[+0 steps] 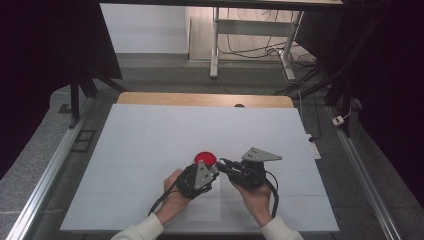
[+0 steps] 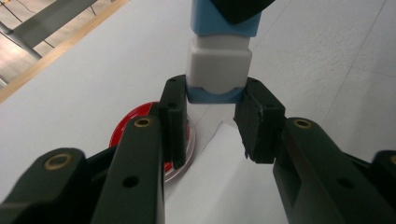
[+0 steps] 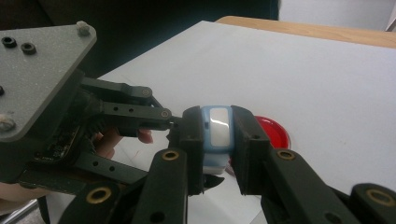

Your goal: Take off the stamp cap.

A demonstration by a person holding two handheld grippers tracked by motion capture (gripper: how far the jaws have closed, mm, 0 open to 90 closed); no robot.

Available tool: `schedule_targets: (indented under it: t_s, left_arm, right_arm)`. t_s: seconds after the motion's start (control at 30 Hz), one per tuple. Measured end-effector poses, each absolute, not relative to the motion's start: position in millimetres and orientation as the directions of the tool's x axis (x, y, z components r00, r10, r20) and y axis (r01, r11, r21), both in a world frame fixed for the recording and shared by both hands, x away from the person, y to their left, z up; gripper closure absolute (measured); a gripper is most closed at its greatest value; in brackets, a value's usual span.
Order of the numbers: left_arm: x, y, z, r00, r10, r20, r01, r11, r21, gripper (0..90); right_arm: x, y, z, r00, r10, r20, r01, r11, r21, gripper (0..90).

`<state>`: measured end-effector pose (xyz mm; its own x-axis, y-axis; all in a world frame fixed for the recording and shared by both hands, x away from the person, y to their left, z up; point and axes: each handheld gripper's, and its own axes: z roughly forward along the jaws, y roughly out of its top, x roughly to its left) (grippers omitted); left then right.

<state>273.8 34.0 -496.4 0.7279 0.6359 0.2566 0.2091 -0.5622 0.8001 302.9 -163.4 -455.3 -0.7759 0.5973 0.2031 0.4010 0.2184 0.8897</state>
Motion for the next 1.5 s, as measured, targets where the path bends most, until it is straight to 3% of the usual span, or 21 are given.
schedule_targets:
  t_s: [1.07,1.5]
  left_arm:
    - [271.4,34.4,-499.5,0.73,0.612,0.306,0.179,-0.602,0.778,66.3]
    - [272.1,36.6,-500.3,0.735,0.626,0.261,0.197,-0.565,0.801,66.4]
  right_arm:
    - [302.3,-160.9,-456.2,-0.772,0.603,0.202,0.414,0.236,0.879,74.9]
    - [299.3,-158.8,-455.1,-0.763,0.619,0.188,0.407,0.234,0.883,75.0]
